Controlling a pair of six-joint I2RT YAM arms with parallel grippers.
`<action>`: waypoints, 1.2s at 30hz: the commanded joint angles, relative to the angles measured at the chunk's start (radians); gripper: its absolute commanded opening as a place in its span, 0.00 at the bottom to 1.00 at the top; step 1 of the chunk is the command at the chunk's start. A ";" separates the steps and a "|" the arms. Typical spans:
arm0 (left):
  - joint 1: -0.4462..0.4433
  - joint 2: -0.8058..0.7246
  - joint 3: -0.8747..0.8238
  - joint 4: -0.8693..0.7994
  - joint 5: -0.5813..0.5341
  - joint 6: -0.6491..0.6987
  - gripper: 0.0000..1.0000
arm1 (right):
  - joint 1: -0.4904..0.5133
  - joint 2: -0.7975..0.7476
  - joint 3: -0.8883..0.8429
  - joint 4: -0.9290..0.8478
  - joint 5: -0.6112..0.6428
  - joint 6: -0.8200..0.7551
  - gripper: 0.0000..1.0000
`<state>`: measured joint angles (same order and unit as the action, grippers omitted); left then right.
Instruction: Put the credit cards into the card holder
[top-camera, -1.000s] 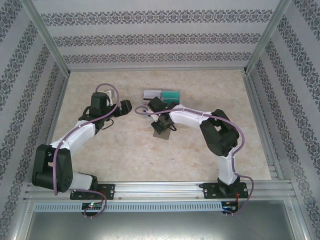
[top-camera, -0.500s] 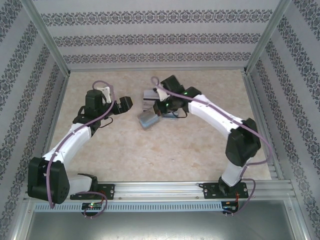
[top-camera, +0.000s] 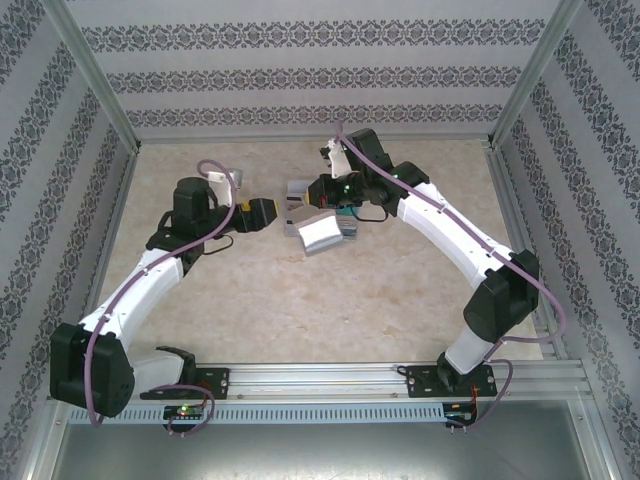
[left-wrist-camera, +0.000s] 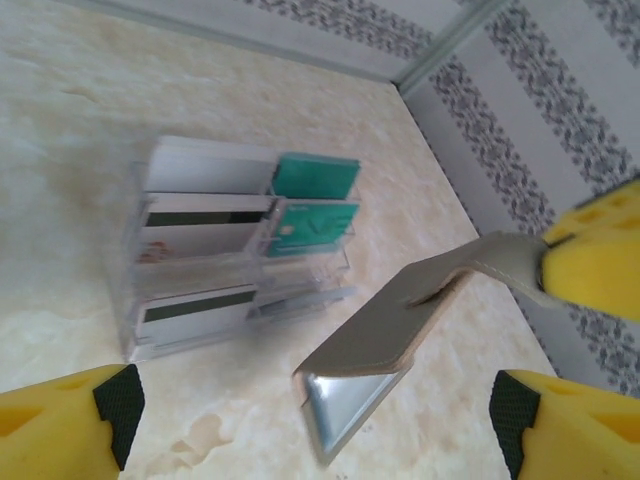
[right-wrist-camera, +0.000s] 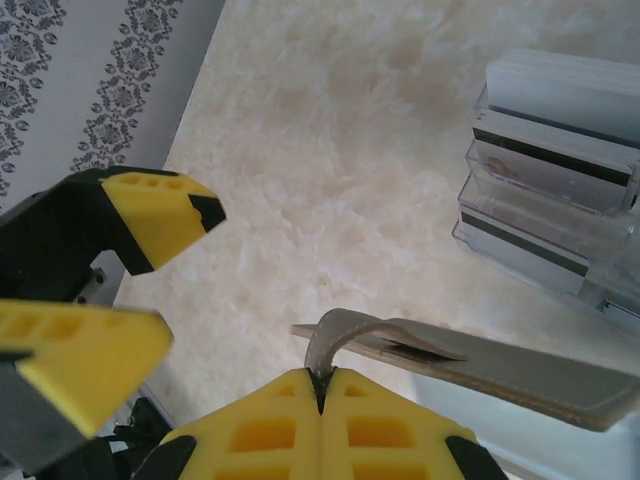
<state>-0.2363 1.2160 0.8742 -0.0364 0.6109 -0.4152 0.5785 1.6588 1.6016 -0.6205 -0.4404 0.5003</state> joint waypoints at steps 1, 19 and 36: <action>-0.060 0.011 0.041 -0.048 0.035 0.149 0.89 | 0.007 -0.056 0.000 -0.010 -0.029 0.027 0.06; -0.136 0.118 0.067 0.076 -0.016 0.488 0.93 | -0.005 -0.130 -0.047 0.073 -0.239 0.142 0.07; -0.136 0.263 0.198 0.103 0.276 0.441 0.55 | -0.069 -0.162 -0.147 0.221 -0.386 0.264 0.07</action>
<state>-0.3668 1.4864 1.0405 0.0280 0.8165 0.0154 0.5304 1.5303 1.4818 -0.4820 -0.7517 0.7113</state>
